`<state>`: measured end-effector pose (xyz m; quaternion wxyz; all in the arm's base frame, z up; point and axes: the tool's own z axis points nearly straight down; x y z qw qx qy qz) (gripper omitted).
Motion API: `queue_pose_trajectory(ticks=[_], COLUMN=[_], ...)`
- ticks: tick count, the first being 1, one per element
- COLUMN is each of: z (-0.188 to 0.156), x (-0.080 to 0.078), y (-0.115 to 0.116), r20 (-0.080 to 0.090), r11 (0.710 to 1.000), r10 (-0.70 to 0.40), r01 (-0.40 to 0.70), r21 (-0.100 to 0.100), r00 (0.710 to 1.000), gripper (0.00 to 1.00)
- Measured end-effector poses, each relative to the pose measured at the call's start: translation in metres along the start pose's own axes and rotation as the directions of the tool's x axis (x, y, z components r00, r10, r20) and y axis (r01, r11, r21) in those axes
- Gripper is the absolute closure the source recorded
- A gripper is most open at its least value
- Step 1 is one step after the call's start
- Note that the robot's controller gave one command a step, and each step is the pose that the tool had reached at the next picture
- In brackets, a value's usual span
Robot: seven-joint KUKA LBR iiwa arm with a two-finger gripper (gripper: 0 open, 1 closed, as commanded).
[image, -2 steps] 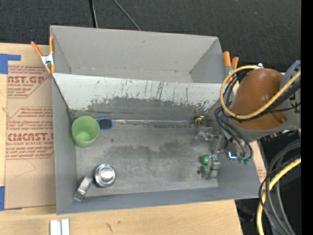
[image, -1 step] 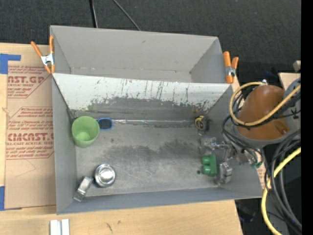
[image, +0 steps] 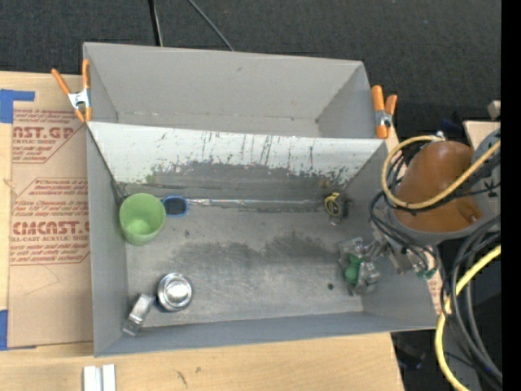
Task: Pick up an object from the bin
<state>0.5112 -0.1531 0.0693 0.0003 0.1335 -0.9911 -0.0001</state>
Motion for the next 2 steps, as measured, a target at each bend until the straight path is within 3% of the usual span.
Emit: queue_pose_trajectory(ticks=[1, 2], z=[-0.120, -0.199], x=[0.008, -0.009], y=[0.027, 0.018], r20=[0.007, 0.005], r11=[0.999, 0.854], r10=[-0.054, -0.520], r01=[0.054, 0.520], r21=[0.004, 0.006], r00=[0.999, 0.854], gripper=[1.00, 1.00])
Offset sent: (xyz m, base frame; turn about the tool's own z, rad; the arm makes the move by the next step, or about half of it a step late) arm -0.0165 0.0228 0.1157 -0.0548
